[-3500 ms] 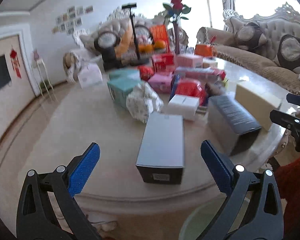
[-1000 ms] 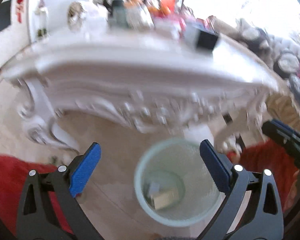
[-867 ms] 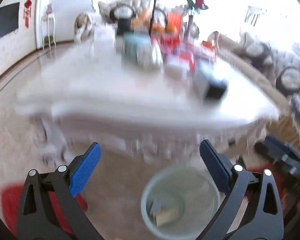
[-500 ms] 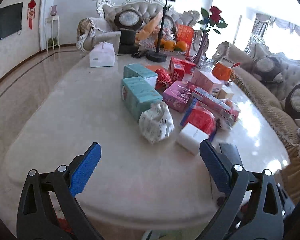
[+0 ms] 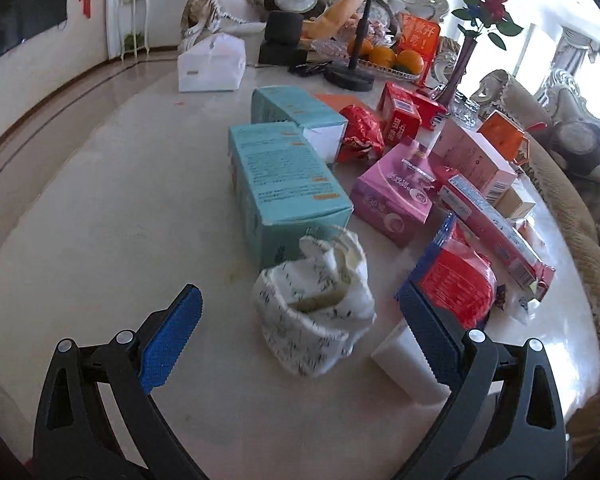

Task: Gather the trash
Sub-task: 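Grasp the crumpled white paper with the left tool while the right grasps the black PRAMY box, then carry paper and black box over the wastebasket and open both tools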

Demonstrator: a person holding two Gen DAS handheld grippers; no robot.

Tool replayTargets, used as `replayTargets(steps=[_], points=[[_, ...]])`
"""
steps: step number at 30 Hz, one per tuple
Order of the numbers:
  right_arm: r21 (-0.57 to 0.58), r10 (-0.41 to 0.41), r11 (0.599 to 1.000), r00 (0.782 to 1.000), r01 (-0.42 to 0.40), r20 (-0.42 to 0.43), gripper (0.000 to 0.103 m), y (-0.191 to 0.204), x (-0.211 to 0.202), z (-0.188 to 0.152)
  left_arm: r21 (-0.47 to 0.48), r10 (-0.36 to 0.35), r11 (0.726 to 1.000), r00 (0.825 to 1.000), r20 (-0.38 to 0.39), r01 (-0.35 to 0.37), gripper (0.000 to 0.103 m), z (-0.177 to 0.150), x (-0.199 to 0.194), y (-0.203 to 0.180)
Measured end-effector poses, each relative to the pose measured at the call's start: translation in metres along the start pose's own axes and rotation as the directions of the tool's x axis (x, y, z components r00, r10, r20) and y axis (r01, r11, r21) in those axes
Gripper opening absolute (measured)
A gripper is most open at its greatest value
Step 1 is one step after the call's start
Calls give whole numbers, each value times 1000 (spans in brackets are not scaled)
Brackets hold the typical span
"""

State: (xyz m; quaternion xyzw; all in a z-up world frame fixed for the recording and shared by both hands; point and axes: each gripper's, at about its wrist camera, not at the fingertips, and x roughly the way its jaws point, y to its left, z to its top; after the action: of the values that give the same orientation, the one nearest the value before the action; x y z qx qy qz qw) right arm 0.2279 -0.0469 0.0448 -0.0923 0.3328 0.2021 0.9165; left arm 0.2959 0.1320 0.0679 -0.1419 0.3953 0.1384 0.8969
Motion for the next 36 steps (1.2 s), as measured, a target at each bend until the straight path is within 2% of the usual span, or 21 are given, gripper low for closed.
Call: replayTargets(steps=[1, 2, 3, 4, 5, 6, 7, 10, 14, 16, 18, 20, 22, 24, 26, 27, 29, 32, 33, 36], points=[[-4, 5, 1000, 1000, -5, -2, 77, -1, 1, 1, 12, 3, 1000, 1000, 3, -3, 90, -1, 1, -1], [-1, 17, 1000, 1000, -17, -6, 76, -2, 1, 1, 21, 4, 1000, 1000, -5, -4, 79, -2, 5, -1], [4, 29, 1000, 1000, -29, -10, 73, -3, 1, 1, 33, 13, 999, 1000, 4, -13, 74, -4, 4, -2], [12, 61, 998, 998, -61, -15, 69, -5, 1, 0, 56, 21, 998, 1000, 13, -21, 62, -6, 3, -2], [11, 54, 998, 998, -54, -12, 57, -6, 0, 0, 65, -3, 998, 1000, 19, 2, 48, -7, 1, -1], [10, 65, 998, 998, -65, -11, 41, -6, -1, 0, 58, -31, 998, 999, 17, 30, 48, -7, 0, 2], [13, 69, 998, 998, -69, -13, 38, -7, -3, 1, 43, -48, 998, 999, 13, 47, 47, -7, -1, 6], [64, 117, 991, 993, -116, 0, 38, -19, -10, 1, 37, -53, 998, 999, 8, 53, 47, -6, -6, 14], [97, 170, 980, 985, -173, 40, 39, -34, -34, 2, 45, -87, 995, 995, 46, 85, 47, -15, -30, 26], [128, 231, 963, 972, -236, 54, 39, -44, -52, 0, 65, -120, 991, 989, 87, 114, 47, -26, -55, 31], [168, 309, 933, 948, -317, 69, 39, -53, -72, -7, 95, -153, 985, 981, 119, 142, 47, -41, -81, 34], [186, 373, 906, 925, -381, 77, 39, -61, -92, -19, 142, -195, 974, 970, 147, 175, 47, -68, -113, 36], [178, 399, 898, 915, -403, 63, 39, -63, -111, -38, 175, -238, 962, 960, 148, 211, 47, -100, -138, 39], [169, 411, 897, 911, -408, 20, 39, -63, -125, -65, 198, -270, 950, 955, 123, 243, 47, -133, -153, 40], [152, 387, 913, 921, -378, -35, 39, -60, -129, -91, 202, -299, 938, 952, 68, 281, 47, -172, -156, 38], [153, 367, 923, 926, -352, -83, 39, -59, -125, -110, 219, -311, 929, 950, 29, 297, 47, -195, -152, 34], [198, 348, 928, 924, -316, -159, 39, -63, -111, -139, 236, -295, 924, 954, -59, 300, 47, -229, -131, 24], [242, 292, 943, 915, -227, -279, 39, -67, -80, -180, 212, -299, 915, 930, -214, 343, 47, -272, -88, 8], [251, 280, 946, 904, -203, -324, 39, -67, -68, -193, 222, -287, 912, 923, -255, 344, 47, -283, -76, 1], [262, 274, 948, 879, -179, -390, 39, -66, -52, -206, 271, -246, 900, 909, -336, 343, 47, -306, -50, -14]])
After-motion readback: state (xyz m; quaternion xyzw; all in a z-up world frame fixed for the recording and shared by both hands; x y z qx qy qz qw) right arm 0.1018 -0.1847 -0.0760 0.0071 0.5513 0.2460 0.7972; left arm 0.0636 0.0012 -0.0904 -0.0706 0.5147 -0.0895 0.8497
